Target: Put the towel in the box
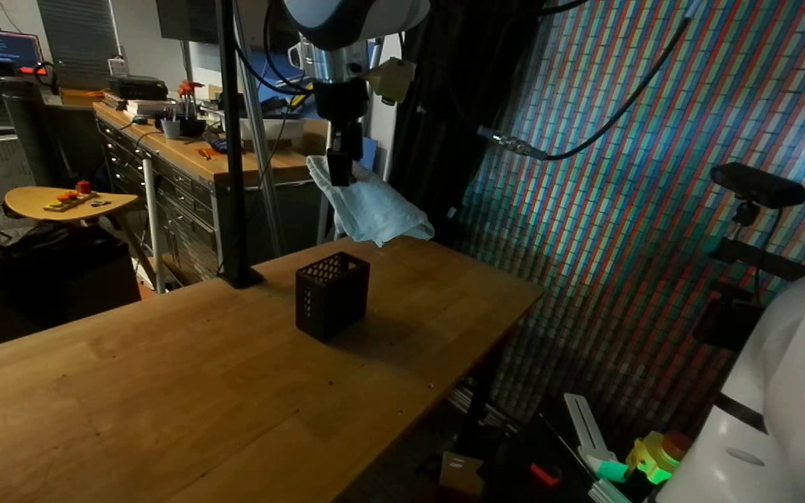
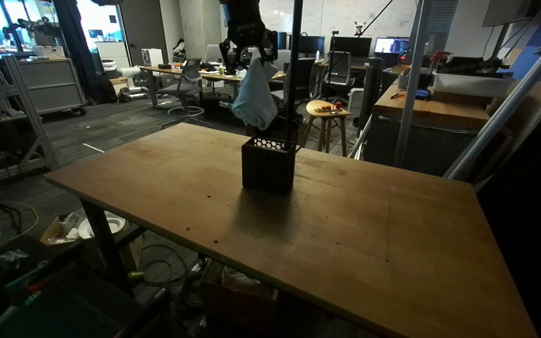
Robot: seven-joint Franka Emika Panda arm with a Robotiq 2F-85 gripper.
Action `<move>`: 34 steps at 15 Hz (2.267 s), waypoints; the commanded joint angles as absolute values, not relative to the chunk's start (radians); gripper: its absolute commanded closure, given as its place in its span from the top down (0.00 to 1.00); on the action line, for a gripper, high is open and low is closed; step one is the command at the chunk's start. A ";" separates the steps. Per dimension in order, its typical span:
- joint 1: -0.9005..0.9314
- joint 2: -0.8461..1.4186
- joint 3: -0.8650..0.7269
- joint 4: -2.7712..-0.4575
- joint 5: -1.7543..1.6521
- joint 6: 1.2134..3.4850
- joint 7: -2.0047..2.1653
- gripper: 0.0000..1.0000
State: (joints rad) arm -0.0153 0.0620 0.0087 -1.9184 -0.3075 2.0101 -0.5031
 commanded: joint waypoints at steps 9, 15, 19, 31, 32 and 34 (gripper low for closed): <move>-0.018 0.266 0.000 -1.729 -0.281 2.032 -0.281 0.04; -0.034 0.401 0.002 -1.634 -0.245 2.055 -0.268 0.00; -0.048 0.440 0.004 -1.653 -0.216 2.092 -0.267 0.00; -0.072 0.494 0.020 -1.763 -0.107 2.260 -0.267 0.00; -0.073 0.479 0.018 -1.793 -0.102 2.279 -0.265 0.00; -0.073 0.456 0.014 -1.835 -0.101 2.310 -0.264 0.00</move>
